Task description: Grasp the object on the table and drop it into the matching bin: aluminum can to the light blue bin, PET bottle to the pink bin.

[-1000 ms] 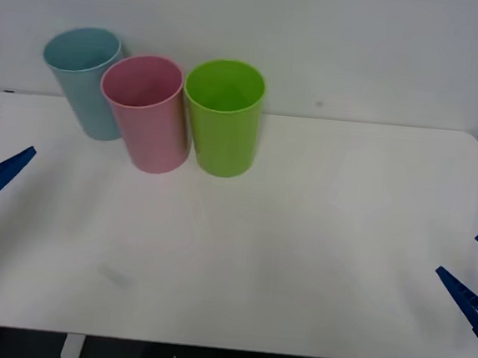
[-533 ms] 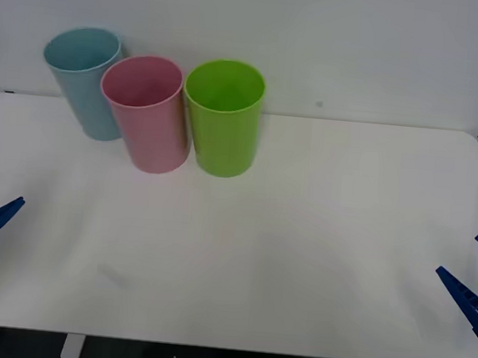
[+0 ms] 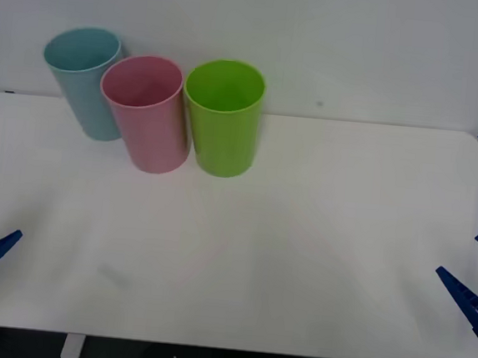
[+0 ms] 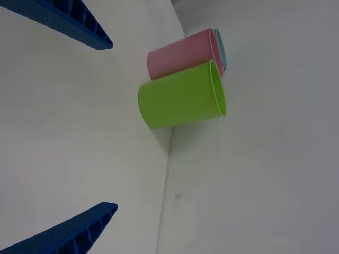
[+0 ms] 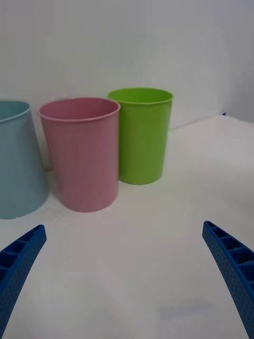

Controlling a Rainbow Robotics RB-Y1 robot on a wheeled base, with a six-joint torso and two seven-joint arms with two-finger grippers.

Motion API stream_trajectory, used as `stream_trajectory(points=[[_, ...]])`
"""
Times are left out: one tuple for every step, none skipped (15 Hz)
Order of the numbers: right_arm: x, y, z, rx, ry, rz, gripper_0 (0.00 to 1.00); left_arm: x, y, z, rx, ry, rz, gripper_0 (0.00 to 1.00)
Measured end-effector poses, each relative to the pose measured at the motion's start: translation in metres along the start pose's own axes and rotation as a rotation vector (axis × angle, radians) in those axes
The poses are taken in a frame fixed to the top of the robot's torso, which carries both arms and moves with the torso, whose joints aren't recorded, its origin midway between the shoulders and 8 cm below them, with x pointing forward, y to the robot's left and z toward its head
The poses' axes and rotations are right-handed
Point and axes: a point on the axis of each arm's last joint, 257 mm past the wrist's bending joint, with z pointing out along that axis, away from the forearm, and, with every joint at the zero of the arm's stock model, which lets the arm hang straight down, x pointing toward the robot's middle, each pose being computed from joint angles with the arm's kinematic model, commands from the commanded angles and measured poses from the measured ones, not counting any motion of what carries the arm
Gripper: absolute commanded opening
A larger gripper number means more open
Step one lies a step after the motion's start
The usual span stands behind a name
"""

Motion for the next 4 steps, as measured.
stream_trajectory(points=[[0.0, 0.0, 0.0, 0.0, 0.0, 0.0, 1.0, 0.001, -0.0013, -0.0009, 0.003, 0.002, -0.003, 1.0], [0.0, 0.0, 0.0, 0.0, 0.0, 0.0, 1.0, 0.0018, -0.0024, -0.0015, 0.005, 0.003, -0.005, 1.0], [0.0, 0.0, 0.0, 0.0, 0.0, 0.0, 1.0, 0.0029, -0.0037, -0.002, 0.008, 0.006, -0.007, 1.0], [0.0, 0.0, 0.0, 0.0, 0.0, 0.0, 1.0, 0.0036, -0.0054, -0.0016, 0.013, 0.007, -0.012, 1.0]])
